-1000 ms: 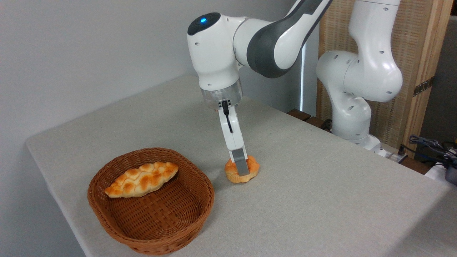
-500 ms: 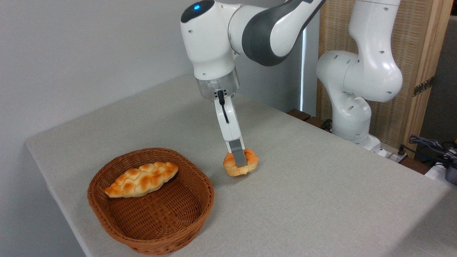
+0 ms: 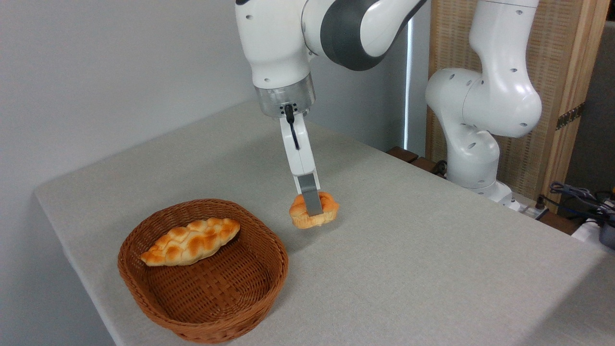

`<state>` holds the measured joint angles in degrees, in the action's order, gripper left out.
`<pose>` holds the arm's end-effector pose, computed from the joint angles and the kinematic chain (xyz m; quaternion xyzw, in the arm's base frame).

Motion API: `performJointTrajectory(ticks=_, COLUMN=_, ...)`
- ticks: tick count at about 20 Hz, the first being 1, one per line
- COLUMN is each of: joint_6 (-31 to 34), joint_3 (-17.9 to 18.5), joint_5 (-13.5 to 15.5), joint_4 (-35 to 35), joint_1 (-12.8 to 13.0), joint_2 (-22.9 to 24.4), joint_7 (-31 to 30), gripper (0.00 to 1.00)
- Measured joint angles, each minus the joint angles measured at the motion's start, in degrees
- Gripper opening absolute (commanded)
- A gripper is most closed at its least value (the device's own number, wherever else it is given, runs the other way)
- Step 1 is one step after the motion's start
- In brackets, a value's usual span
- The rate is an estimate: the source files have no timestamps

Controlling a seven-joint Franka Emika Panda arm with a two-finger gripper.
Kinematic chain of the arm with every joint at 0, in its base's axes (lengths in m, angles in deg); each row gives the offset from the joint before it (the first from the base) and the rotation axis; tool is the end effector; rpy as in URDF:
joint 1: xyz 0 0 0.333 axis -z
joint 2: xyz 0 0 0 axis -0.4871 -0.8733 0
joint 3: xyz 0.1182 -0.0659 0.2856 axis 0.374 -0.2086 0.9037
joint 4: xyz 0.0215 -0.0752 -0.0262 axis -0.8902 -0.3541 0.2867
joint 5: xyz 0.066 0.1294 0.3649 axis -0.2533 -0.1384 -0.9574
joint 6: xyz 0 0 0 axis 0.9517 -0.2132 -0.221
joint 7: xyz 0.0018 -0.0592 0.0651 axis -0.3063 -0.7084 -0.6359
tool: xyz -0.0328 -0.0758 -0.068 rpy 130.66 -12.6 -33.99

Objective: Put bread into the basket
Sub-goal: 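Lift the orange bun and carry it over the wicker basket, then lower the orange bun into the basket beside the braided roll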

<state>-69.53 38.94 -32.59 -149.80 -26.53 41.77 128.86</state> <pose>0.4543 -0.0477 0.4790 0.7811 -0.6234 -0.0309 0.0189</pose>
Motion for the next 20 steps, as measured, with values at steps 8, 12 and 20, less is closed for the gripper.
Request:
performJointTrajectory(ticks=8, joint_6=0.0, joint_3=2.7, joint_5=8.5, joint_4=8.3, joint_1=-0.4, joint_2=-2.3, joint_7=-3.6, gripper=0.39)
performJointTrajectory(ticks=12, joint_6=-0.3, joint_3=3.0, joint_5=13.2, joint_4=12.7, joint_1=-0.4, joint_2=-5.8, joint_7=-9.4, gripper=0.40)
performJointTrajectory(ticks=20, joint_6=-9.7, joint_3=3.3, joint_5=14.2, joint_4=16.1, joint_1=-0.4, joint_2=-13.4, joint_7=-11.6, gripper=0.40)
